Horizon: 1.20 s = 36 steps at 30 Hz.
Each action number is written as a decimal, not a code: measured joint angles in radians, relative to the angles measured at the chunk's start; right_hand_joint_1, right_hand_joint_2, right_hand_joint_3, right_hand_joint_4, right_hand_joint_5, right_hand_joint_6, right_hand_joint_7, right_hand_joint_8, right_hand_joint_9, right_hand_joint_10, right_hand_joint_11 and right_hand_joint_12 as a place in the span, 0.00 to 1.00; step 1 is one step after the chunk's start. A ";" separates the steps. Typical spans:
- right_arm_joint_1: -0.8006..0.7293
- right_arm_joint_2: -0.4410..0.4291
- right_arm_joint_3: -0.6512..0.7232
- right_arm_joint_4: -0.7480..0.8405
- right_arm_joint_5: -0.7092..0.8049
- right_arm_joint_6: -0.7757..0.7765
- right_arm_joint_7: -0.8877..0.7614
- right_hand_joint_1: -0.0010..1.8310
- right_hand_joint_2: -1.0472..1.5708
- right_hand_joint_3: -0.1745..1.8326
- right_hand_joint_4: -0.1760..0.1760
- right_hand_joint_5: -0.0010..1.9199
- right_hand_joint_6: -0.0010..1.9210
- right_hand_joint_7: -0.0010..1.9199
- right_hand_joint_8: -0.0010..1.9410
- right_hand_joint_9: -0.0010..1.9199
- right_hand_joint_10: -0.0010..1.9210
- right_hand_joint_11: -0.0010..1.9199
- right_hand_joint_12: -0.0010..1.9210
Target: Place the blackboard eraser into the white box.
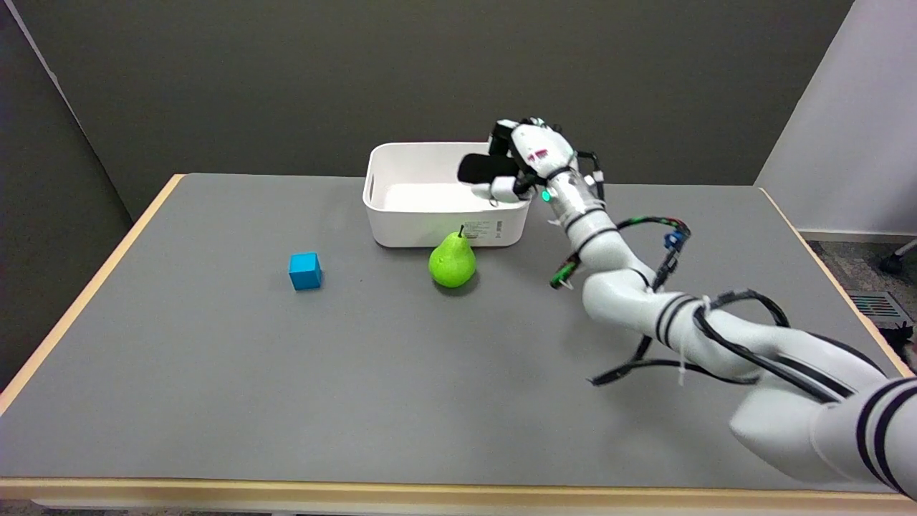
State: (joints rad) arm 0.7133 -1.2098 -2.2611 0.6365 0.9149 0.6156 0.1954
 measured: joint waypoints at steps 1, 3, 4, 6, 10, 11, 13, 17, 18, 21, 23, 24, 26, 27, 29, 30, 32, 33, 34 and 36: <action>0.016 -0.008 -0.006 -0.012 0.003 -0.006 -0.001 0.63 0.86 0.20 0.00 0.32 0.80 0.35 0.81 0.44 0.99 0.10 1.00; 0.049 -0.027 -0.018 -0.035 0.009 -0.019 -0.004 0.63 0.86 0.19 0.00 0.32 0.81 0.34 0.82 0.43 0.99 0.09 1.00; 0.062 -0.033 -0.022 -0.043 0.011 -0.025 -0.006 0.63 0.87 0.19 0.00 0.31 0.81 0.34 0.82 0.43 1.00 0.08 1.00; 0.087 -0.047 -0.031 -0.060 0.015 -0.035 -0.008 0.63 0.89 0.14 0.00 0.30 0.82 0.33 0.83 0.38 0.98 0.03 1.00; 0.123 -0.067 -0.043 -0.085 0.024 -0.060 -0.010 0.24 0.65 0.58 0.62 0.06 0.18 0.09 0.16 0.07 0.36 0.04 0.63; 0.133 -0.072 -0.047 -0.092 0.028 -0.070 -0.010 0.21 0.64 0.58 0.64 0.04 0.15 0.05 0.12 0.04 0.33 0.02 0.59; 0.145 -0.080 -0.052 -0.101 0.040 -0.086 -0.010 0.19 0.64 0.57 0.64 0.01 0.10 0.00 0.05 0.00 0.25 0.01 0.56; 0.160 -0.090 -0.057 -0.115 0.074 -0.123 -0.010 0.18 0.62 0.53 0.67 0.00 0.09 0.00 0.00 0.00 0.23 0.00 0.57; 0.161 -0.091 -0.057 -0.118 0.083 -0.134 -0.009 0.18 0.61 0.53 0.68 0.00 0.09 0.00 0.00 0.00 0.22 0.00 0.56; 0.162 -0.093 -0.055 -0.121 0.105 -0.157 -0.009 0.19 0.61 0.54 0.73 0.02 0.13 0.00 0.00 0.00 0.19 0.00 0.54; 0.162 -0.092 -0.051 -0.120 0.117 -0.167 -0.008 0.20 0.61 0.54 0.75 0.02 0.16 0.00 0.01 0.00 0.19 0.00 0.53; 0.159 -0.090 -0.047 -0.115 0.123 -0.170 -0.008 0.21 0.62 0.55 0.75 0.03 0.17 0.00 0.02 0.00 0.19 0.00 0.52; 0.151 -0.086 -0.040 -0.102 0.132 -0.173 -0.008 0.22 0.63 0.57 0.73 0.03 0.18 0.01 0.06 0.00 0.21 0.00 0.52; 0.147 -0.083 -0.037 -0.095 0.136 -0.173 -0.007 0.21 0.63 0.56 0.69 0.03 0.17 0.02 0.06 0.01 0.23 0.00 0.53; 0.133 -0.074 -0.024 -0.068 0.147 -0.167 -0.006 0.21 0.63 0.56 0.65 0.03 0.17 0.03 0.06 0.01 0.25 0.00 0.54; 0.122 -0.068 -0.014 -0.049 0.154 -0.159 -0.005 0.21 0.63 0.56 0.64 0.03 0.17 0.03 0.06 0.01 0.25 0.00 0.54; 0.099 -0.053 0.007 -0.009 0.170 -0.143 -0.001 0.21 0.65 0.54 0.61 0.03 0.16 0.03 0.09 0.01 0.27 0.00 0.53; 0.085 -0.045 0.018 0.012 0.179 -0.134 0.002 0.21 0.66 0.53 0.60 0.03 0.16 0.02 0.11 0.00 0.27 0.00 0.52; 0.072 -0.037 0.030 0.035 0.188 -0.123 0.005 0.20 0.67 0.51 0.59 0.03 0.16 0.02 0.12 0.00 0.28 0.00 0.52; 0.025 -0.009 0.065 0.102 0.215 -0.090 0.017 0.20 0.67 0.53 0.58 0.02 0.15 0.02 0.12 0.00 0.27 0.00 0.49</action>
State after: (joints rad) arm 0.7388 -1.2183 -2.1959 0.7389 1.1297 0.5252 0.2120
